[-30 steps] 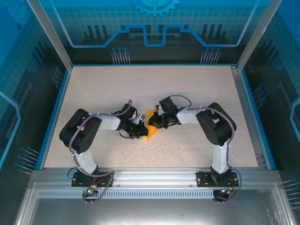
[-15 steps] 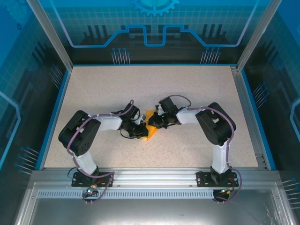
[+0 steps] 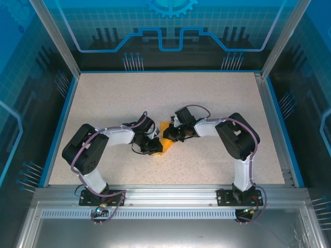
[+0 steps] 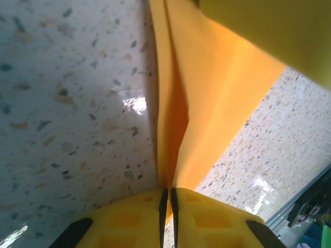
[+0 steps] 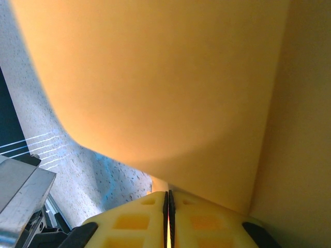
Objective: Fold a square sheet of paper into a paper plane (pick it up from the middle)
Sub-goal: Fourth fold the wing at the center of the table.
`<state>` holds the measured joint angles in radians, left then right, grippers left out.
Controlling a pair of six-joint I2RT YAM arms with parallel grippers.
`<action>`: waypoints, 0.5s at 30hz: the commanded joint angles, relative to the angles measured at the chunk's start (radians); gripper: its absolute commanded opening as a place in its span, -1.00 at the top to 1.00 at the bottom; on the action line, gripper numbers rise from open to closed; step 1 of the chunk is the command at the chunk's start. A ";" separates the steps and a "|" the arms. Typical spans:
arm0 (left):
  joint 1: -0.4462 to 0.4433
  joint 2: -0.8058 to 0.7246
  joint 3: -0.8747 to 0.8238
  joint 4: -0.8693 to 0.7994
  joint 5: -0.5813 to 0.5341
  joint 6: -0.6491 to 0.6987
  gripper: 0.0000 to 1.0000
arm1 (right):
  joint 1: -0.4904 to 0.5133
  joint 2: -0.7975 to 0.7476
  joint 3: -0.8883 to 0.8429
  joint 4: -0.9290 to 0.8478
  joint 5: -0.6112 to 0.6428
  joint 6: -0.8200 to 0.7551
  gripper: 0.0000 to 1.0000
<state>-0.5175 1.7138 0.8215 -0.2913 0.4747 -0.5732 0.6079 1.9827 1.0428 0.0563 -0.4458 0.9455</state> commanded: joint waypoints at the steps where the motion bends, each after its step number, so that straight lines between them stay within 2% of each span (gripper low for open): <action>1: -0.013 -0.004 -0.029 -0.161 -0.036 0.012 0.74 | 0.001 0.087 -0.028 -0.122 0.101 -0.020 0.76; 5: -0.014 0.025 -0.017 -0.170 -0.037 0.021 0.86 | 0.003 0.090 -0.026 -0.125 0.102 -0.019 0.75; 9: -0.021 0.028 -0.019 -0.169 -0.031 0.022 0.86 | 0.004 0.094 -0.025 -0.128 0.104 -0.019 0.75; 15: -0.021 -0.114 -0.060 -0.184 -0.114 -0.033 0.85 | 0.005 0.100 -0.021 -0.133 0.105 -0.016 0.75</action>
<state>-0.5278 1.6703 0.8024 -0.3351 0.4335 -0.5774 0.6079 1.9873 1.0534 0.0418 -0.4465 0.9455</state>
